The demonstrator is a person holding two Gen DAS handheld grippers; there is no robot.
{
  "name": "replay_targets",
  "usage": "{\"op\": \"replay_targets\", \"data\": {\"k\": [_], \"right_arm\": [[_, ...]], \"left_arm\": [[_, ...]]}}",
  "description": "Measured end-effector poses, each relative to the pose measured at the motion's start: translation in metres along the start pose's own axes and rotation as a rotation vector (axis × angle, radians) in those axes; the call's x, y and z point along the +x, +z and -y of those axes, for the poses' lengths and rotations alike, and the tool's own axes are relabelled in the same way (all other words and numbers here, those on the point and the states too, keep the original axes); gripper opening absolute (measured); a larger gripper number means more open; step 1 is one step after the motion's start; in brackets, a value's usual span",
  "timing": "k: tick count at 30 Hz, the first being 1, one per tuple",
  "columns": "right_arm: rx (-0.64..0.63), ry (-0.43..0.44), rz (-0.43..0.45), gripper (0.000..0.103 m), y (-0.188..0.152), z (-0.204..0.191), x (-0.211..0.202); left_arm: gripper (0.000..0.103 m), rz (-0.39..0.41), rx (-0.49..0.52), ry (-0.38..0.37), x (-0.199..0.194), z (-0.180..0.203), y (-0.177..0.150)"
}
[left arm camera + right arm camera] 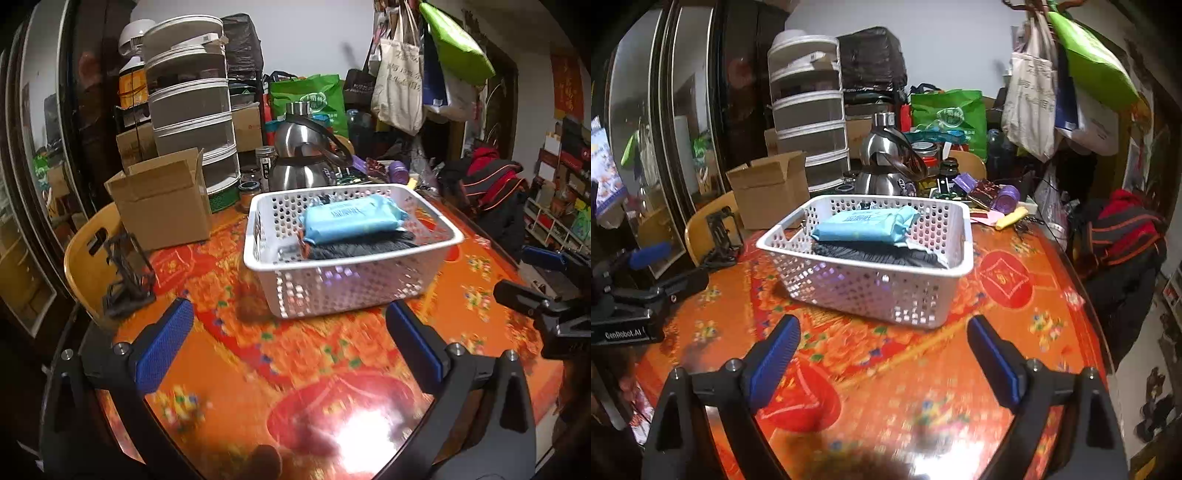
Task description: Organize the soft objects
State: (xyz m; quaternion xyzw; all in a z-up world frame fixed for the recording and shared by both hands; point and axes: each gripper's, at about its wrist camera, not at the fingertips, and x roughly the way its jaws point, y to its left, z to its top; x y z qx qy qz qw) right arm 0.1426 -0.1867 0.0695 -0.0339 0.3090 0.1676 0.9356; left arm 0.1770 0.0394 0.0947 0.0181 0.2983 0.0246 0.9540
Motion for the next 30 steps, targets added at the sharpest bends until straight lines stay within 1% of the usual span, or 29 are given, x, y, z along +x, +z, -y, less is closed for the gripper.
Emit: {"op": "replay_targets", "data": {"k": [3, 7, 9, 12, 15, 19, 23, 30], "right_arm": [[0.015, -0.008, 0.041, 0.095, -0.012, -0.004, -0.026], [0.008, -0.037, 0.079, 0.098, -0.023, -0.012, -0.055], [0.017, -0.038, 0.095, 0.098, -0.027, -0.014, -0.066], [0.037, -0.046, 0.116, 0.100, -0.030, -0.014, -0.077], [0.037, -0.052, 0.113, 0.100, -0.030, -0.015, -0.078], [0.030, -0.057, 0.105, 0.100, -0.028, -0.017, -0.074], [0.029, -0.063, 0.103, 0.100, -0.028, -0.017, -0.071], [0.045, -0.058, 0.091, 0.100, -0.029, -0.015, -0.067]], "left_arm": [[0.103, 0.014, -0.022, -0.023, -0.028, 0.000, -0.020], [0.103, 0.026, -0.077, -0.082, -0.062, -0.001, -0.042], [0.103, 0.049, -0.082, -0.086, -0.082, 0.001, -0.051], [0.103, 0.072, -0.072, -0.074, -0.107, 0.007, -0.057], [0.103, 0.085, -0.073, -0.104, -0.123, 0.010, -0.058], [0.103, 0.093, -0.072, -0.090, -0.131, 0.015, -0.056], [0.103, 0.080, -0.088, -0.109, -0.122, 0.014, -0.051], [0.103, 0.059, -0.082, -0.113, -0.111, 0.015, -0.049]]}}
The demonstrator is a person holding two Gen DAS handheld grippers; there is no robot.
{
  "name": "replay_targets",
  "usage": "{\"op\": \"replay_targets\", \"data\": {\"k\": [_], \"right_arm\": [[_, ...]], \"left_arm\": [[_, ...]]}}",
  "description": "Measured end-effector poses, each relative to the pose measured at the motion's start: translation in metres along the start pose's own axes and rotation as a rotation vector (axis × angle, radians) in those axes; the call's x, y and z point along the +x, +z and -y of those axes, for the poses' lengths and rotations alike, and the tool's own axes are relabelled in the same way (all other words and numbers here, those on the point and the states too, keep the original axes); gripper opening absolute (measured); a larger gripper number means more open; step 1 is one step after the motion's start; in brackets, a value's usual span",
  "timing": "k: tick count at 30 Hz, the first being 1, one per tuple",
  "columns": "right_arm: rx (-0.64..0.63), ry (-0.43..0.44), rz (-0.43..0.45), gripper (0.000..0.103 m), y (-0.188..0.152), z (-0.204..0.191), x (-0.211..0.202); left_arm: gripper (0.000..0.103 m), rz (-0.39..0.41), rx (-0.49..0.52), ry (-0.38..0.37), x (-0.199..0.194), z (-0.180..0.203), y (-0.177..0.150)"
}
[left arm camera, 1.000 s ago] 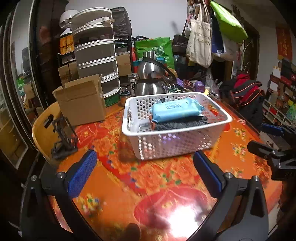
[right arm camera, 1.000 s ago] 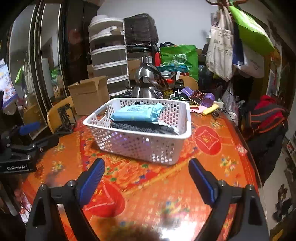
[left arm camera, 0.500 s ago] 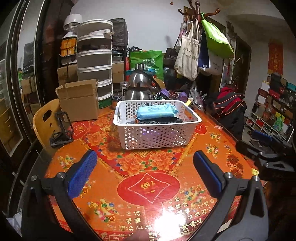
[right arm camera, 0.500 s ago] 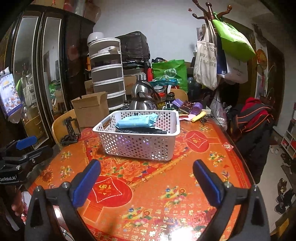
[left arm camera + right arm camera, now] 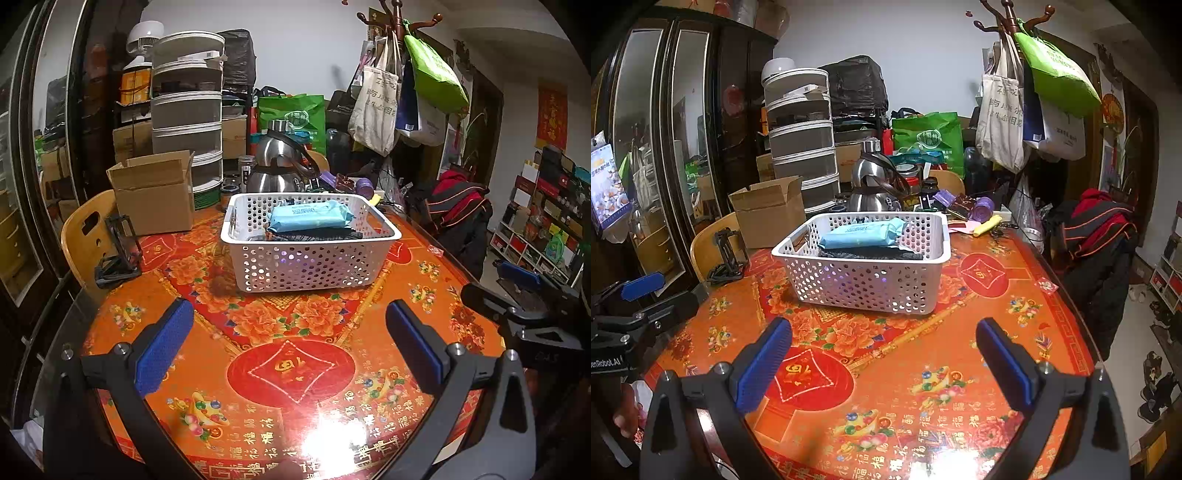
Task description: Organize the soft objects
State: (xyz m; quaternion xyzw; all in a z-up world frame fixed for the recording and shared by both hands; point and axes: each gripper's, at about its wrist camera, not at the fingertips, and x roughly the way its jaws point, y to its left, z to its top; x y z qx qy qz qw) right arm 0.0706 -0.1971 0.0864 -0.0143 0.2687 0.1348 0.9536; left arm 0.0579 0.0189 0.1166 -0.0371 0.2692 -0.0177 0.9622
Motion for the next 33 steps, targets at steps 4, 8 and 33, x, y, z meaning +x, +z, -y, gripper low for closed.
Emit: {"op": "replay_targets", "data": {"k": [4, 8, 33], "right_arm": [[-0.002, 0.003, -0.007, 0.100, -0.0004, 0.0009, 0.0006], [-0.003, 0.007, -0.008, 0.100, -0.0013, 0.0005, 0.0007], [-0.009, 0.007, -0.015, 0.100, -0.0045, -0.0017, 0.0015]], "left_arm": [[0.103, 0.001, 0.011, -0.005, 0.0020, 0.0017, 0.0007], [0.103, -0.002, 0.013, -0.012, 0.0030, 0.0020, -0.0001], [0.103, -0.012, 0.010, -0.027, 0.0078, 0.0005, -0.0059]]}}
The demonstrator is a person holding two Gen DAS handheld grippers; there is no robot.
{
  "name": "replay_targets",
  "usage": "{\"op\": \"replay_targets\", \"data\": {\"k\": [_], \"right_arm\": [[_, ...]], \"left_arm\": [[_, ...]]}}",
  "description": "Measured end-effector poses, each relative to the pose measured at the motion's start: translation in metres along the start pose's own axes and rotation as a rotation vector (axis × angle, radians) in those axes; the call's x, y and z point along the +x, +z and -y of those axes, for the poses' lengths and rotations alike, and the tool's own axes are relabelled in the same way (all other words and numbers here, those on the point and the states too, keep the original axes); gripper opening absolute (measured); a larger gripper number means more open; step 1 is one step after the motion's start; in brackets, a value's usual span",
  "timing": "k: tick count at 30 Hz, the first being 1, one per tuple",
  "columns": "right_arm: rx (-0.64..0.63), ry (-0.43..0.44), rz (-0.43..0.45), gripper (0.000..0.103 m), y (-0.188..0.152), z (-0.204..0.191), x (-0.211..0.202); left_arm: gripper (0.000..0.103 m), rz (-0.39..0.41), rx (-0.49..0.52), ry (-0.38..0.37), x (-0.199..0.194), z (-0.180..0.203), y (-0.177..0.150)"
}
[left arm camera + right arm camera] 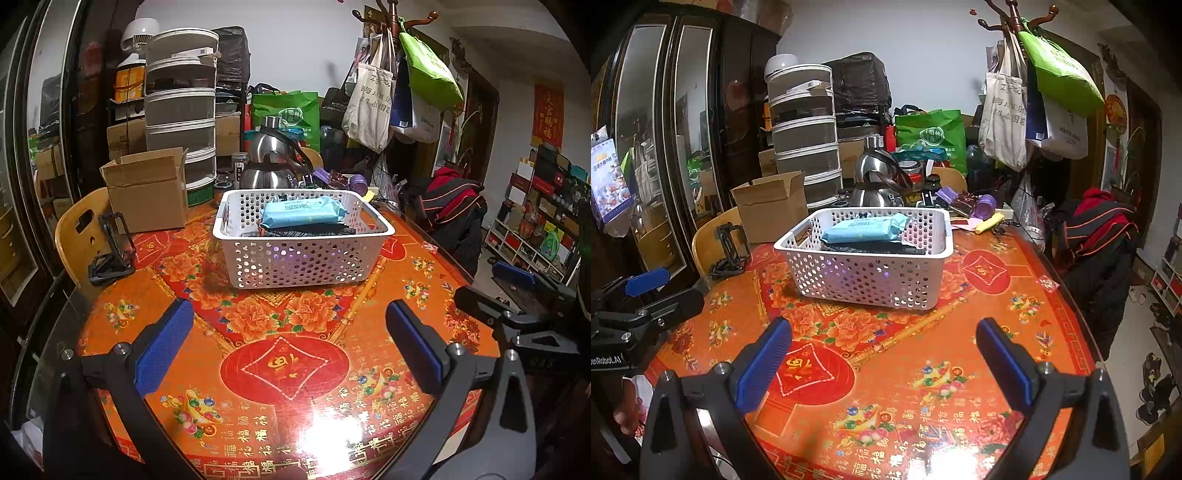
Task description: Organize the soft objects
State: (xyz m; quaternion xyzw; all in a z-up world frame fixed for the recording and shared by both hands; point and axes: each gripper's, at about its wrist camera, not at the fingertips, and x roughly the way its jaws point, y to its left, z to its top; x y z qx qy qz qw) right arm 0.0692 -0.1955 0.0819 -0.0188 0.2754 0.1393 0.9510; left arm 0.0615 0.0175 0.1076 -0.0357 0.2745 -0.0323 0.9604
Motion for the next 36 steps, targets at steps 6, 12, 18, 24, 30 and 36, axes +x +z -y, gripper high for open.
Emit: {"op": "replay_targets", "data": {"k": [6, 12, 18, 24, 30, 36], "right_arm": [[0.001, 0.001, 0.001, 0.100, -0.0001, 0.0007, -0.0006], [0.001, -0.001, 0.002, 0.100, -0.0003, 0.0006, -0.0006], [0.002, -0.001, 0.003, 0.100, -0.0007, 0.0013, -0.0015], [-0.001, -0.001, -0.001, 0.100, 0.0000, 0.0021, -0.0018], [-0.001, -0.002, -0.002, 0.100, -0.0005, 0.0021, -0.0012], [0.004, 0.004, -0.002, 0.100, -0.0007, 0.0021, -0.0004]], "left_arm": [[0.103, 0.001, -0.001, 0.001, 0.0000, 0.0005, -0.0001], [0.103, 0.000, -0.001, 0.001, 0.0001, 0.0010, -0.0002], [0.103, 0.000, -0.001, 0.000, 0.0000, 0.0015, -0.0001], [0.103, 0.000, 0.003, 0.002, 0.0008, 0.0027, -0.0005], [0.103, -0.004, 0.008, -0.007, 0.0029, 0.0040, -0.0044], [0.103, -0.003, 0.006, -0.013, 0.0035, 0.0041, -0.0046]]}}
